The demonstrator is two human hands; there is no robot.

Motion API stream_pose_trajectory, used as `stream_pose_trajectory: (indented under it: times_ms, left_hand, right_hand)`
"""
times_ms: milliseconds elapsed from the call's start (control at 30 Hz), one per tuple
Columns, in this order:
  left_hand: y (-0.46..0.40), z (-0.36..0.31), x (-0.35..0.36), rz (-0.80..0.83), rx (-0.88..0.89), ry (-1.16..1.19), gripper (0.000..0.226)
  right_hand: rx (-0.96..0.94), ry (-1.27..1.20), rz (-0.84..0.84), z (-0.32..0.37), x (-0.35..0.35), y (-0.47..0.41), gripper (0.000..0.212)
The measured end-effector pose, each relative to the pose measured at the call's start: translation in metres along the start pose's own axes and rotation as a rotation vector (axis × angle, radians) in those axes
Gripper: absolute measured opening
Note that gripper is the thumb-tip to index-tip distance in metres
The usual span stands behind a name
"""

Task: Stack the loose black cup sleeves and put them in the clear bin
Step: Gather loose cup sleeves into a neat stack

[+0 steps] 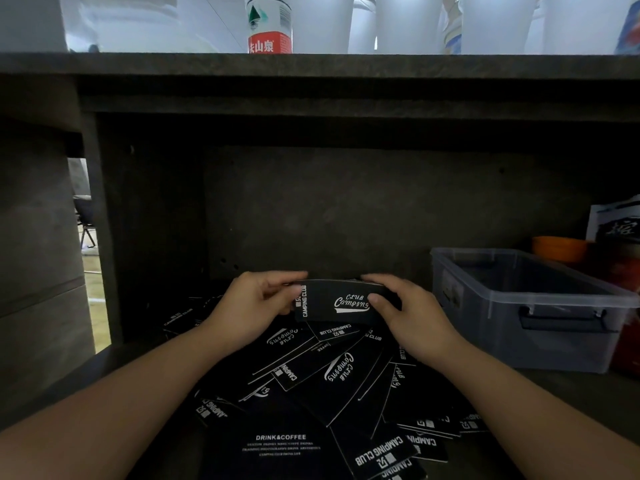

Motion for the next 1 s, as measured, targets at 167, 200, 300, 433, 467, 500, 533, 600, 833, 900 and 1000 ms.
stream_pose_trajectory:
  times_ms: [167, 200, 300, 433, 467, 500, 533, 600, 833, 900, 1000]
  left_hand:
    - [-0.001, -0.002, -0.002, -0.001, -0.064, 0.066, 0.016]
    - [-0.001, -0.002, -0.002, -0.004, -0.065, 0.080, 0.015]
    - [-0.002, 0.000, -0.007, -0.067, -0.050, 0.042, 0.012]
    - [-0.004, 0.011, -0.021, -0.102, -0.051, -0.347, 0.014]
    - [-0.003, 0.013, -0.021, -0.069, -0.055, -0.414, 0.020]
    - [-0.003, 0.014, -0.019, -0.032, -0.061, -0.445, 0.027]
    - [-0.002, 0.014, -0.016, 0.009, -0.063, -0.465, 0.035]
    - [0.000, 0.012, -0.008, 0.113, -0.035, -0.515, 0.056]
    - [0.008, -0.001, 0.008, 0.428, 0.002, -0.583, 0.101]
    - [0.009, -0.003, 0.009, 0.447, -0.019, -0.612, 0.096]
    - [0.010, -0.007, 0.014, 0.395, -0.013, -0.678, 0.073]
  right_hand:
    - [0.009, -0.005, 0.016, 0.001, 0.000, 0.001, 0.020]
    - [0.011, 0.000, 0.009, 0.002, -0.001, 0.001, 0.017]
    - [0.016, 0.002, -0.074, 0.006, -0.005, 0.001, 0.017]
    - [0.087, -0.044, -0.286, 0.002, -0.019, -0.001, 0.013]
    - [0.122, -0.053, -0.314, -0.001, -0.022, -0.001, 0.011]
    - [0.156, -0.058, -0.328, -0.004, -0.024, -0.001, 0.011]
    - [0.187, -0.058, -0.330, -0.006, -0.024, -0.001, 0.011]
    - [0.223, -0.049, -0.320, -0.009, -0.022, -0.001, 0.011]
    - [0.244, -0.055, -0.307, -0.008, -0.021, 0.000, 0.010]
    - [0.244, -0.056, -0.297, -0.009, -0.020, 0.000, 0.011]
    - [0.238, -0.044, -0.289, -0.009, -0.018, 0.000, 0.012]
Point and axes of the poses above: each hand's wrist, its own y-axis away from the middle knuckle, its own x-axis out of the palm, z = x × y, the point moved 2 cm from there along -y, towards the middle knuckle, and after that the axes turned 2 degrees about y, right-handed, at the moved point
